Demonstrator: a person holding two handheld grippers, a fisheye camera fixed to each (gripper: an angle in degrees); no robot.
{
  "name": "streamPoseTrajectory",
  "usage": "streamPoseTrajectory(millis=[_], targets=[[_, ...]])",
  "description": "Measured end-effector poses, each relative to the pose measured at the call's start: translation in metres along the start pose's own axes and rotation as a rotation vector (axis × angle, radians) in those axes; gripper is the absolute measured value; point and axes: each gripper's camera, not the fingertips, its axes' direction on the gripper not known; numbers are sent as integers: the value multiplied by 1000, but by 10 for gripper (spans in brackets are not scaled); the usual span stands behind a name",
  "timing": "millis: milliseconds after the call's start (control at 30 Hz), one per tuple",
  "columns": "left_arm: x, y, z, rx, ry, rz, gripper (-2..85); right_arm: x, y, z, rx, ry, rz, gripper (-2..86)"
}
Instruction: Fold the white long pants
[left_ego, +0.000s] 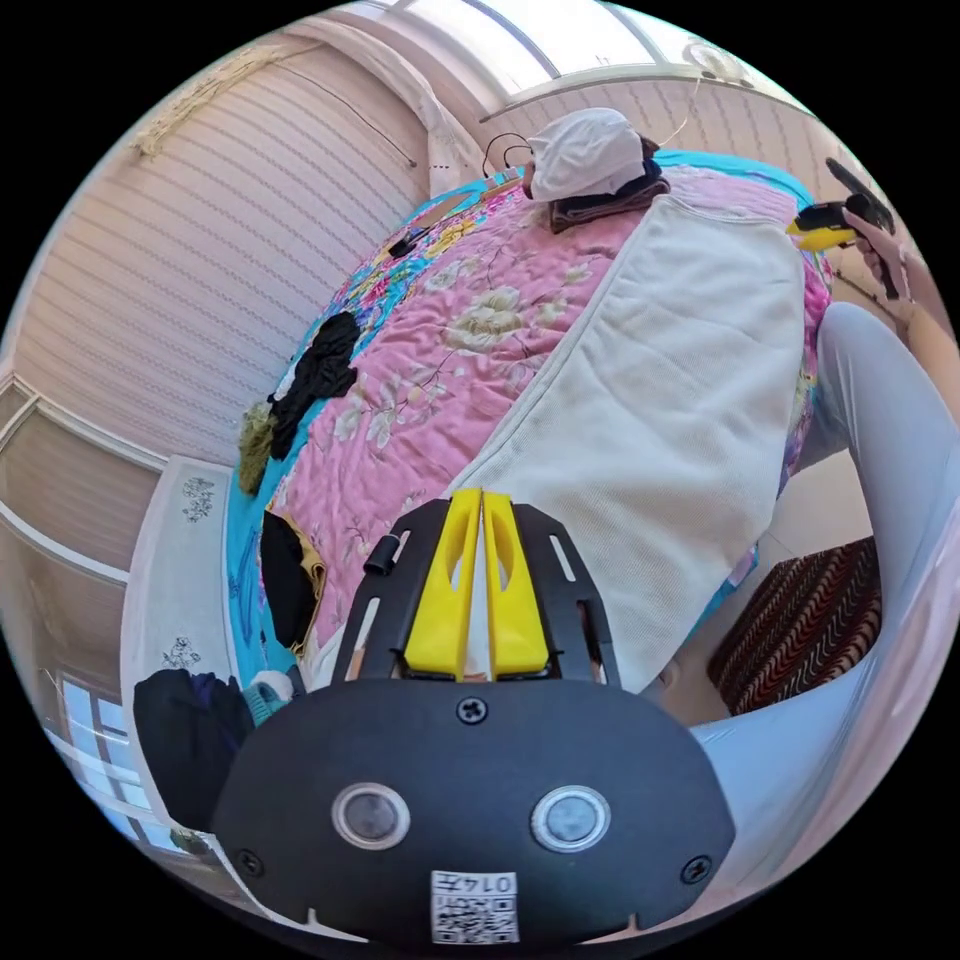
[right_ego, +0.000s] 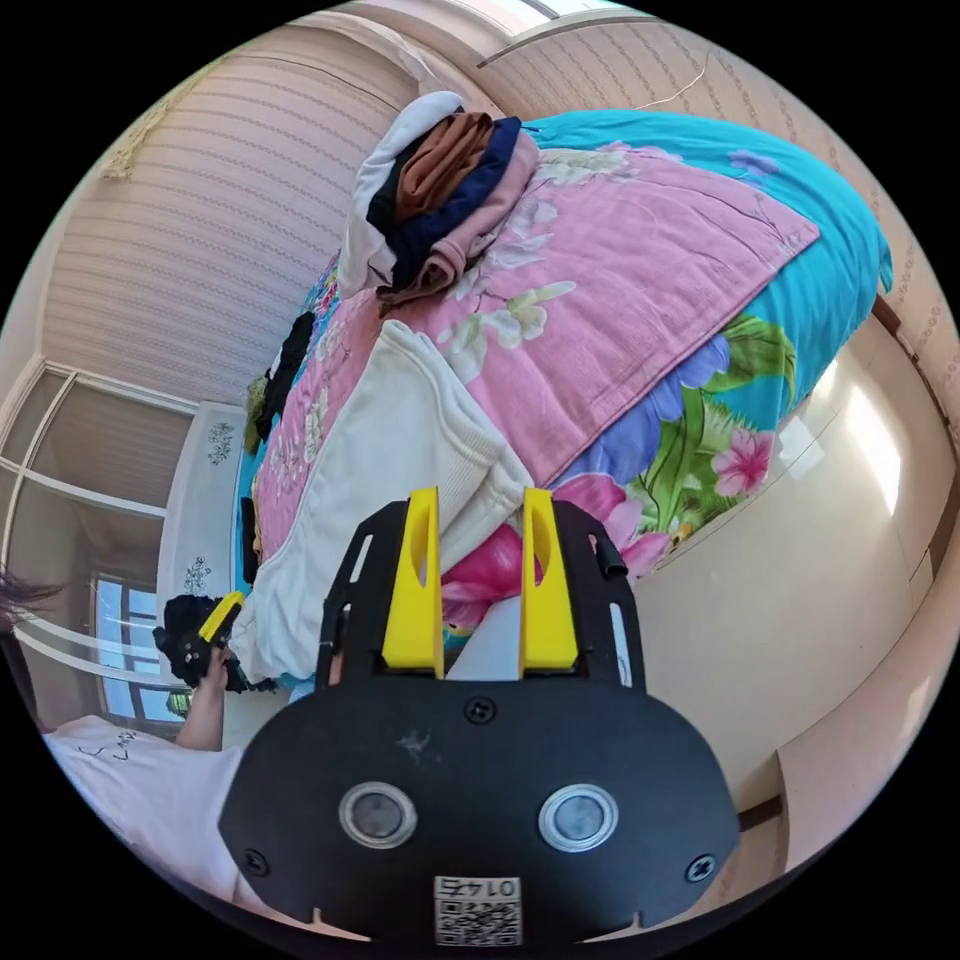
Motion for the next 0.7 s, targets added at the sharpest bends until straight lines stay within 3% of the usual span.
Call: streamPoseTrajectory(millis=[167,300,433,533,633,700], targets=[[0,32,-18,11,134,-126,-8,-20,-13,4,24,-130,26,33],[11,59,-3,-3,377,-235,-8,-43,-5,-9,11,-63,-3,21],[34,79,33,-114,444,-240,-8,-62,-12,9,-38,-38,47,28],[15,101,37,-109,533,-356,-8,-103,-20,11,-62,56,15,48],[-24,143,22,-64,469,-521,-7,-158,-23,-1,-17,221,-64,58],[-63,193,7,-72,333,-672,-5,-203,-26,-2,7,312,-170,55]])
